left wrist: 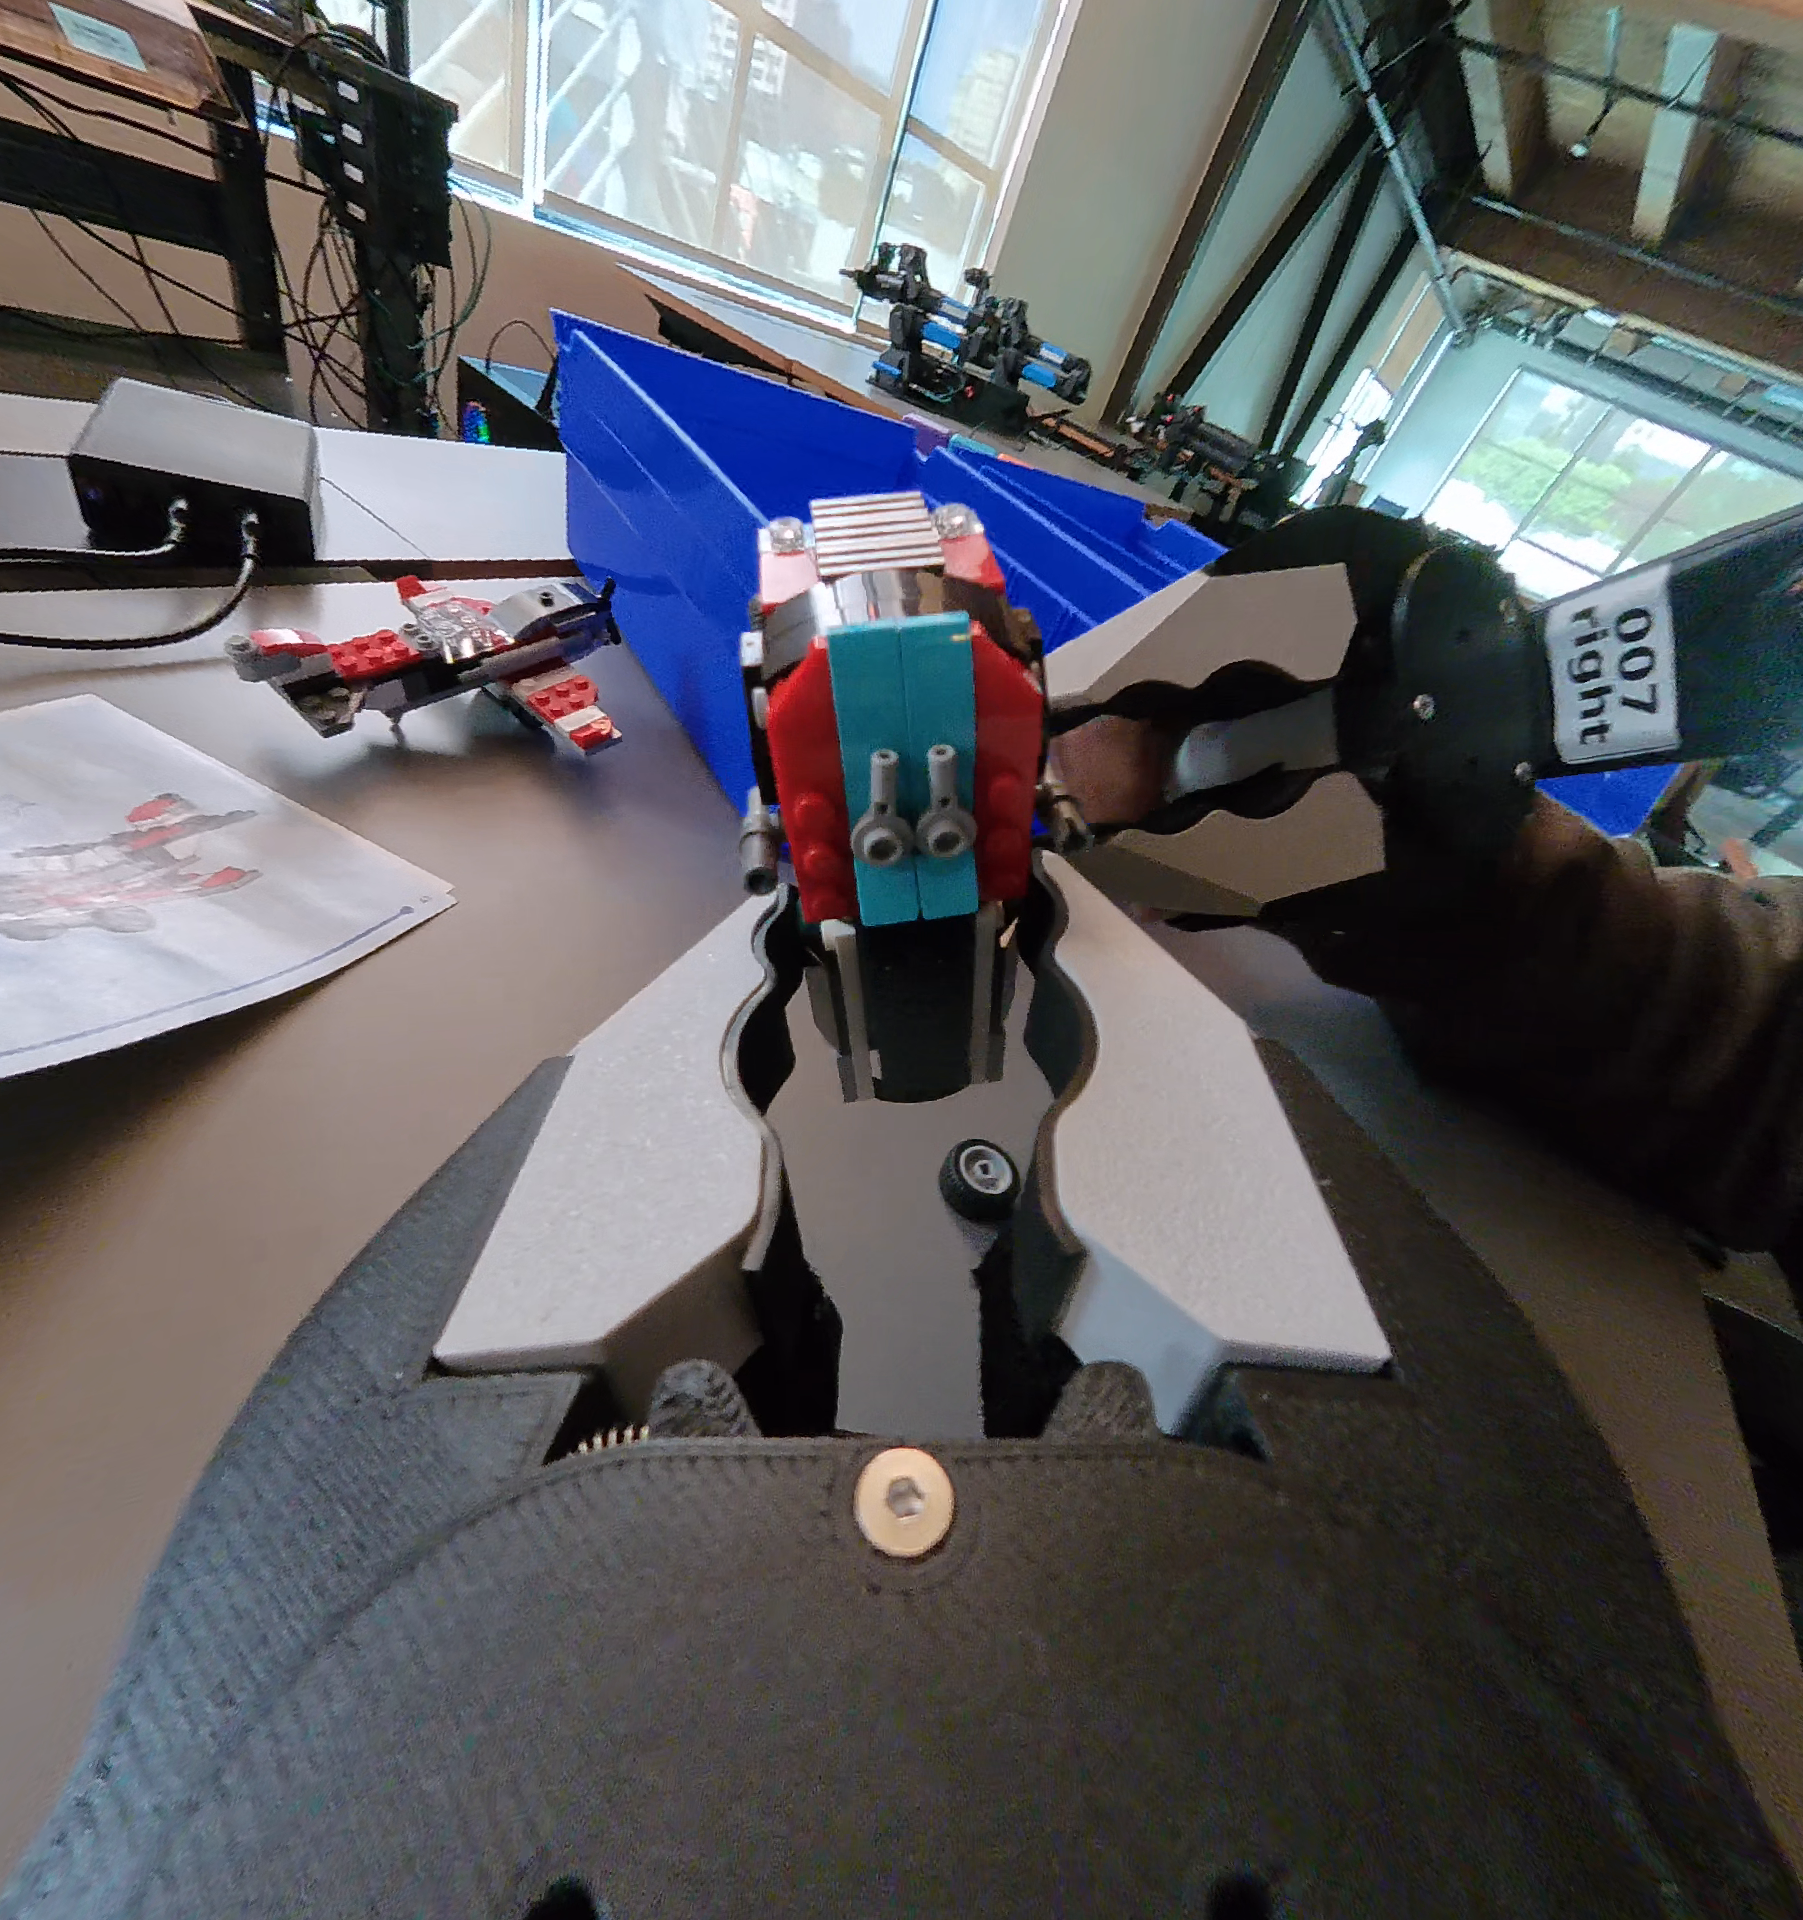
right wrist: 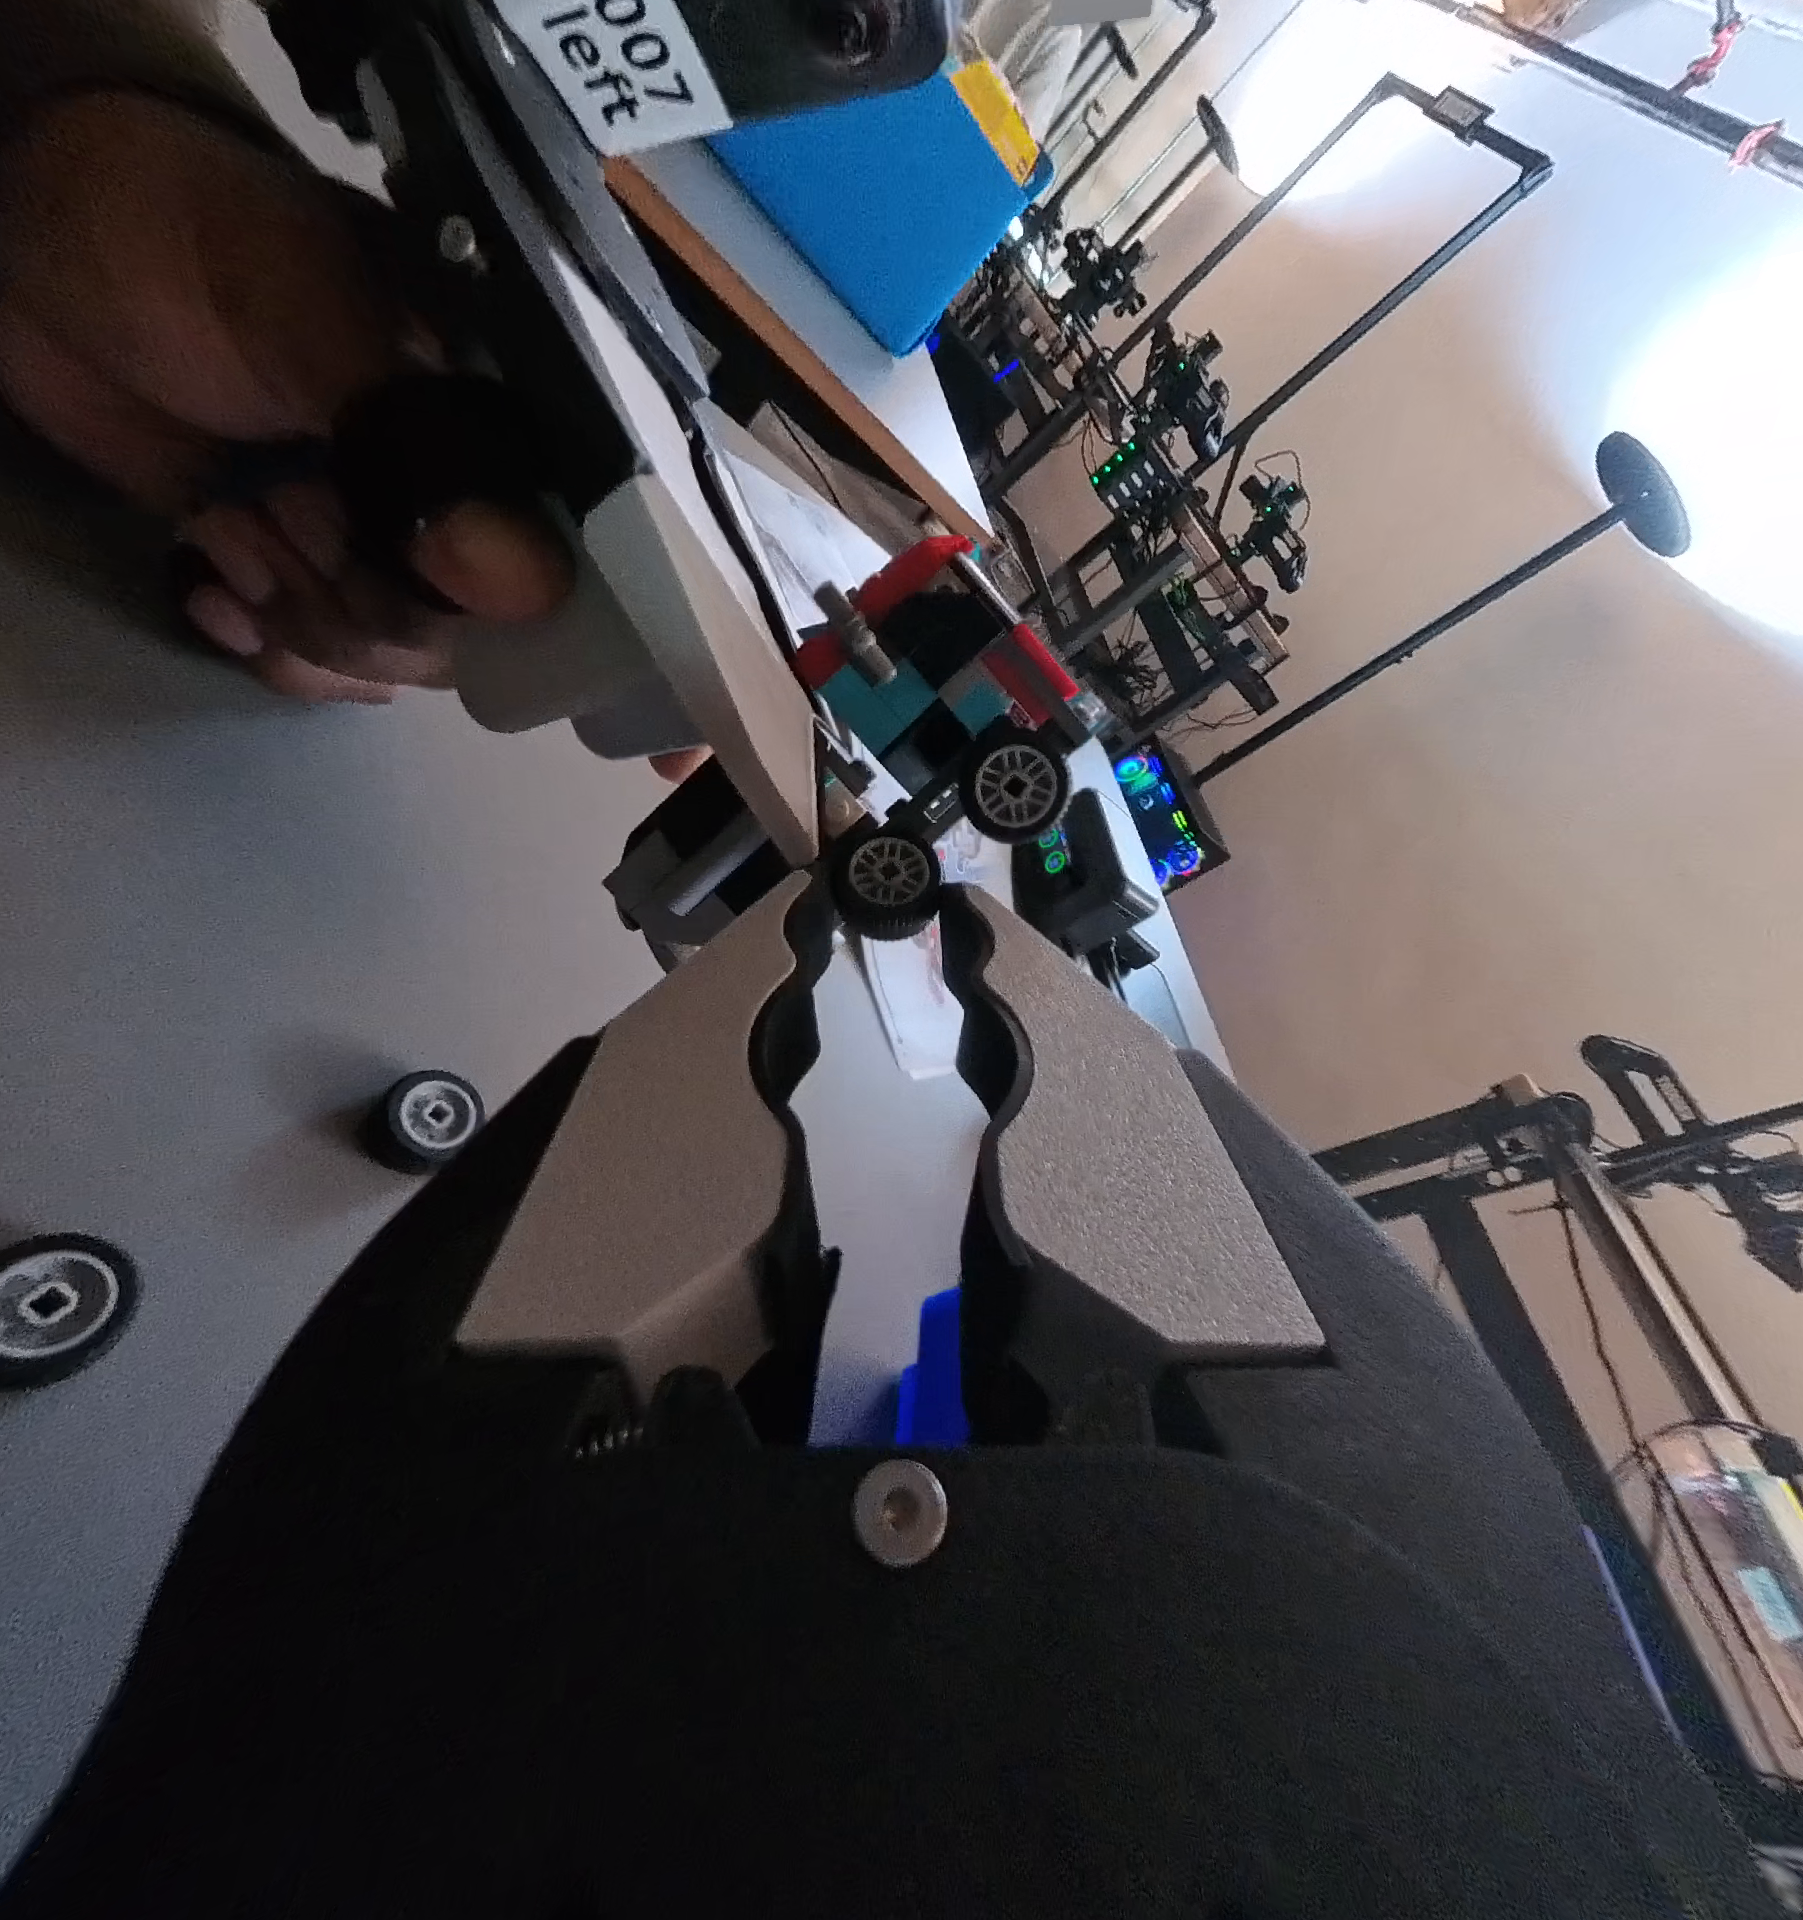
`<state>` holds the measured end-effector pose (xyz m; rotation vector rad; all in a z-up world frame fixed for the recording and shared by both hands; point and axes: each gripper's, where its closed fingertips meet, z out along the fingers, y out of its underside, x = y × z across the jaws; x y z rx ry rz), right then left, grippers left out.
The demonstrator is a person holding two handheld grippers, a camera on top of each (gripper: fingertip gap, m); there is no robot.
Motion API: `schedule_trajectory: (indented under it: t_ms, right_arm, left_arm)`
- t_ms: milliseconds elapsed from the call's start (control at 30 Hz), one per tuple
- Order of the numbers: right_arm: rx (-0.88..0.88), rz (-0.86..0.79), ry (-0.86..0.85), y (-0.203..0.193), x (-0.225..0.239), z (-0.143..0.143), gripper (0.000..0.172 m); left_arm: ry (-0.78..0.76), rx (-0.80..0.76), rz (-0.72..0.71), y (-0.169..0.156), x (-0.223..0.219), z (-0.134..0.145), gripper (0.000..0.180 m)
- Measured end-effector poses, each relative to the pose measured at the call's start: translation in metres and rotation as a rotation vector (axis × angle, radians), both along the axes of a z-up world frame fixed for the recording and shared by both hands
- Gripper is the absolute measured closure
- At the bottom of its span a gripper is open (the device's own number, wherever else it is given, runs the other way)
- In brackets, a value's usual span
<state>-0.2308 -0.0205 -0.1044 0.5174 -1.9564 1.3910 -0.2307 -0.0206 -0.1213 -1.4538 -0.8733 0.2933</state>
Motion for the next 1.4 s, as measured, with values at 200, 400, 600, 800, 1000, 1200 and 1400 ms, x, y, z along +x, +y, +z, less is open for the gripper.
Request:
schedule_trajectory:
  t_ms: [200, 400, 600, 800, 1000, 1200, 1400]
  right_arm:
    - [-0.056, 0.06, -0.071, 0.003, 0.003, 0.004, 0.151]
    - [-0.072, 0.07, -0.082, 0.003, 0.004, 0.007, 0.151]
    - [-0.068, 0.053, -0.047, 0.001, 0.006, 0.011, 0.15]
    - [-0.058, 0.025, -0.008, 0.0, 0.004, 0.011, 0.15]
    - [-0.07, 0.01, -0.027, -0.003, 0.004, 0.013, 0.15]
    - [-0.069, 0.012, -0.08, -0.002, 0.003, 0.013, 0.15]
    - [-0.072, 0.004, -0.134, -0.001, 0.0, 0.013, 0.15]
  left_arm:
    - [-0.05, 0.108, -0.068, 0.004, 0.003, 0.003, 0.136]
    - [-0.166, 0.269, -0.149, 0.007, 0.005, 0.005, 0.136]
    - [-0.247, 0.421, -0.212, 0.004, 0.004, 0.012, 0.135]
    - [-0.283, 0.482, -0.239, 0.002, 0.005, 0.014, 0.137]
    - [-0.313, 0.57, -0.256, -0.003, 0.002, 0.018, 0.137]
    - [-0.313, 0.575, -0.254, -0.004, 0.002, 0.019, 0.137]
    - [-0.349, 0.626, -0.259, -0.006, 0.0, 0.019, 0.137]
